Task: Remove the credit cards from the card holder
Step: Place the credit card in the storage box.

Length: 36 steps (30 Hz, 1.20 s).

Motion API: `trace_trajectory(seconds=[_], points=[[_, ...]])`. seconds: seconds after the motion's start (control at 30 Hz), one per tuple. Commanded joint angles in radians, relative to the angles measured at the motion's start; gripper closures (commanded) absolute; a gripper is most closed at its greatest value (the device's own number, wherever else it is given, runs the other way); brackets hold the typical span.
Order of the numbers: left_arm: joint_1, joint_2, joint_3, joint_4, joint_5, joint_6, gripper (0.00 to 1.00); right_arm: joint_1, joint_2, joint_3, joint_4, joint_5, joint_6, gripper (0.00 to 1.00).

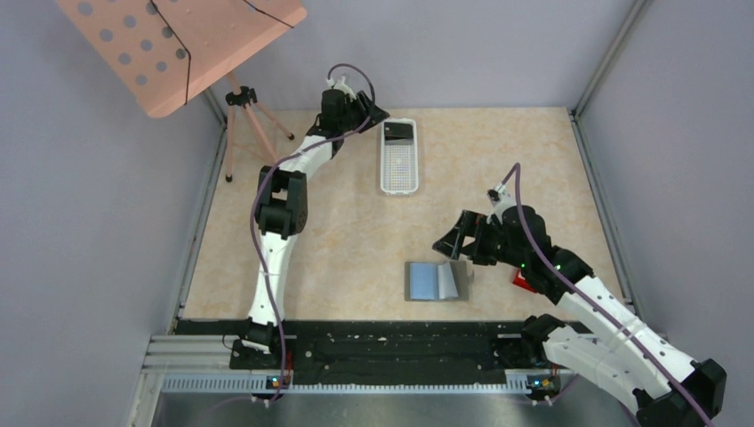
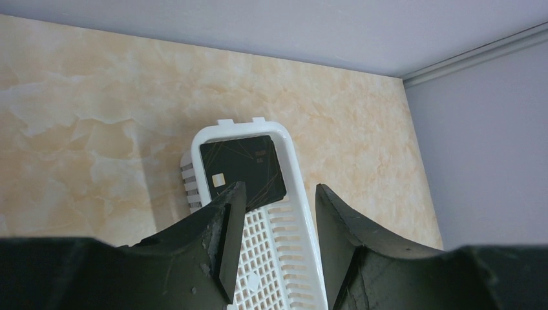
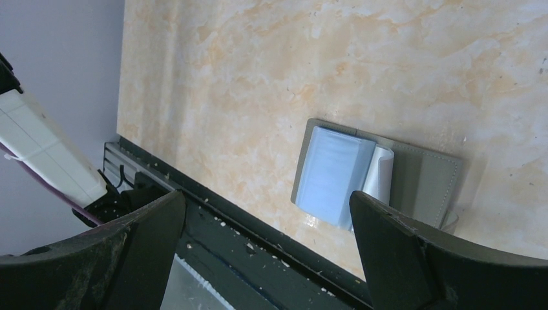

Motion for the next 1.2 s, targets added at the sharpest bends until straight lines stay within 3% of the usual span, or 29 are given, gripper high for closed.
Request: trace_trajectory(seconds=[0.0,0.73,1.17], points=[[-0.006,0.057,0.059,0.042,-0.020,-0.027,0.51,-0.011,0.019,0.050,0.059,-0.007,0.004,0.02],[-0.034,0.110,0.106,0.021,-0.022,0.004,0.52,-0.010,0.055,0.064,0.061,-0.018,-0.006,0.02],[-0.049,-0.278,-0.223,0.025,0.113,0.037,0.53,-0.009,0.050,0.073,0.019,0.014,-0.028,0.01]])
